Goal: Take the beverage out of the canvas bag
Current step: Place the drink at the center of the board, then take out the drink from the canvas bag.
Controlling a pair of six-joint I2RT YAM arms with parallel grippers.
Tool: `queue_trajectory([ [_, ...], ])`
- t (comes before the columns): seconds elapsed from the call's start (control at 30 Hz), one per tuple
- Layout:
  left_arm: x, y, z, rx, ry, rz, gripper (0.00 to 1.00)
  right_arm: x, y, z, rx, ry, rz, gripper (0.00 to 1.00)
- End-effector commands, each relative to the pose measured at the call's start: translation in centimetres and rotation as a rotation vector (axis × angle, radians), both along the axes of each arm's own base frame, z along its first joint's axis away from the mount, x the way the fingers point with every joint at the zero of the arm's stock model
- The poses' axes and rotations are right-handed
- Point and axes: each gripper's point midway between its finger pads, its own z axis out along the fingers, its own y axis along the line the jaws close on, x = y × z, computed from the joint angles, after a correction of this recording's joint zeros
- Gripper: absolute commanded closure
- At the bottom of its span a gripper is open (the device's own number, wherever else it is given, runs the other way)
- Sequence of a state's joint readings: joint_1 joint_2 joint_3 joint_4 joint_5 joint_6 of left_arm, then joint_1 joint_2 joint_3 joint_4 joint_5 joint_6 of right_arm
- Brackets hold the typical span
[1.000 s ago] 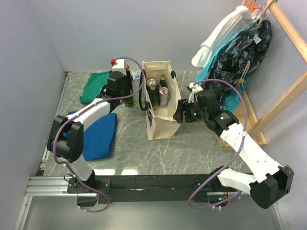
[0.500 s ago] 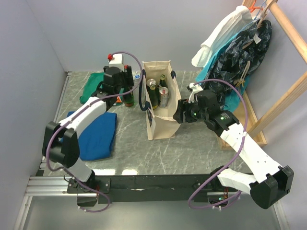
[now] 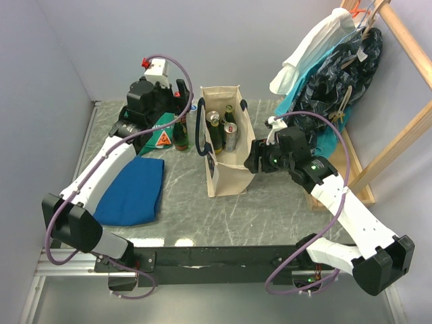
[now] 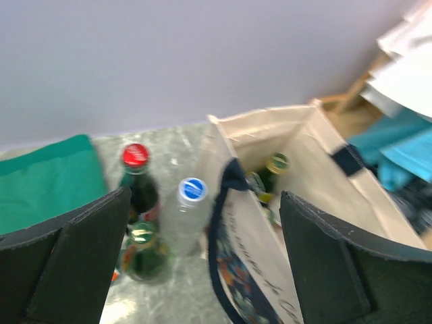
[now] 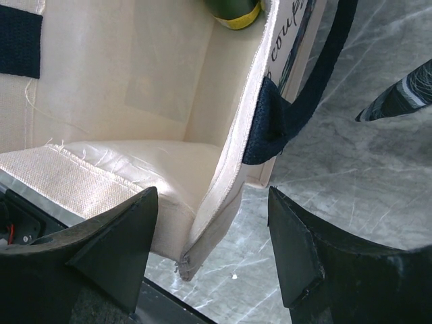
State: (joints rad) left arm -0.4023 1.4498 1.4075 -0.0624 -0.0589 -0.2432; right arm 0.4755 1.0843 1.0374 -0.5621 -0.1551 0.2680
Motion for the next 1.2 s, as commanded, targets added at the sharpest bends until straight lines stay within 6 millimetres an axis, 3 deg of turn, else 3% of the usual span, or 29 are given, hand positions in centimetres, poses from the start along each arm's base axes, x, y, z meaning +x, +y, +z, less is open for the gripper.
queue_trajectory([
  [0.0,-2.6,-2.2,3.4,-0.058,-0.021,-0.166,0.04,-0.4,-0.5,0.2,-0.010,-0.018,-0.010,0.28],
  [0.3,-4.8,-6.1,4.7,-0.090,-0.016,-0.413,0.04,-0.5,-0.5,-0.3,-0.015,-0.007,-0.004,0.28],
  [0.5,-5.2,-9.8,2.9,-0.044,0.048,-0.519,0.04,-0.5,0.0,-0.8,-0.008,0.015,0.008,0.28],
  [0.57,-4.5,-10.8,1.4,-0.013,0.082,-0.526,0.04,-0.5,-0.1,-0.8,-0.011,0.012,0.009,0.28],
  [0.6,-4.5,-11.5,1.9,-0.007,0.074,-0.533,0.04,-0.5,0.0,-0.8,-0.012,0.012,0.009,0.28],
  [0.63,-4.1,-11.9,0.5,0.006,0.111,-0.531,0.04,-0.5,0.0,-0.8,-0.014,0.014,0.012,0.28],
  [0.7,-3.6,-12.4,0.5,0.007,0.117,-0.531,0.04,-0.5,0.0,-0.9,-0.017,0.014,0.016,0.28],
  [0.73,-3.1,-12.7,-0.6,0.010,0.149,-0.529,0.04,-0.5,-0.1,-1.0,-0.021,0.018,0.016,0.28],
  [0.83,-2.4,-13.4,-1.3,0.017,0.173,-0.536,0.04,-0.6,0.0,-1.4,-0.029,0.032,0.028,0.28],
  [1.17,-2.1,-15.7,-3.5,0.101,0.218,-0.554,0.04,-0.7,0.7,-2.7,-0.037,0.077,0.066,0.28],
])
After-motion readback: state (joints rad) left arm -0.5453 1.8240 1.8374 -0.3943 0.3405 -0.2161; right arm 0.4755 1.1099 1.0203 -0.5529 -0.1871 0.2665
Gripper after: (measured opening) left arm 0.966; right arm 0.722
